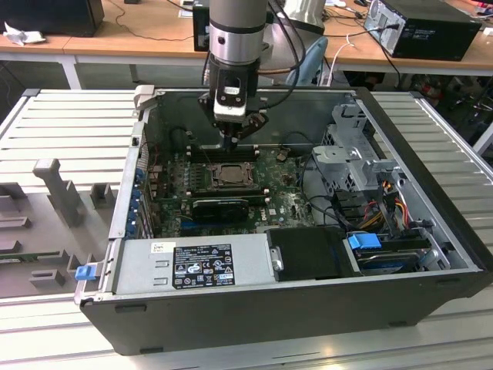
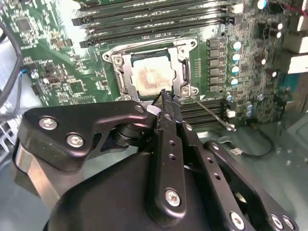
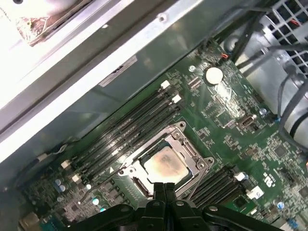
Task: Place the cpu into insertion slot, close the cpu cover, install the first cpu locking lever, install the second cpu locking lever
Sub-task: 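Install the first cpu locking lever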
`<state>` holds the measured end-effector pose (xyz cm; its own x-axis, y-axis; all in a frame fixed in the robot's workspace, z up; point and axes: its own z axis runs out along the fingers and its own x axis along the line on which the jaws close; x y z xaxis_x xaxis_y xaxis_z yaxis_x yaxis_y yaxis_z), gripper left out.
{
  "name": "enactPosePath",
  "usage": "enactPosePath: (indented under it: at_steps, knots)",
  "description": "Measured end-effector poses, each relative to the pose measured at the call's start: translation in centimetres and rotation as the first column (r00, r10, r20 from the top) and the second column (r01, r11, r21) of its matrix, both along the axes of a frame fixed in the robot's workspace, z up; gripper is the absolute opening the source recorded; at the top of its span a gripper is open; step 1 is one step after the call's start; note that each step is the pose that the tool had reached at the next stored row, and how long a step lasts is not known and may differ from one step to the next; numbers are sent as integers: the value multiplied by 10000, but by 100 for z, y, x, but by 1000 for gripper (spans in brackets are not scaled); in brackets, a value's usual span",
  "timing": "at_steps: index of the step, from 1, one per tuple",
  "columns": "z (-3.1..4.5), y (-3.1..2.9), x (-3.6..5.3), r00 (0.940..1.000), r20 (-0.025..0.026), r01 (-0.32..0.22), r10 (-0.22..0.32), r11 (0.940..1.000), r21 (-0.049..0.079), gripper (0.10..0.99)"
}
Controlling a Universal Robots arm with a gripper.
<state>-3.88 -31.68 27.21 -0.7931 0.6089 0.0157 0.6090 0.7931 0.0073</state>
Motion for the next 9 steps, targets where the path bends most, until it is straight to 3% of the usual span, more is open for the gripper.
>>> enactPosePath:
  at_steps: [5,9]
  knots:
    - [-1,0,-1,9940,14,-1094,1094,9940,-1,106]
    - [-3,0,-1,9756,24,-2197,2197,9756,-6,106]
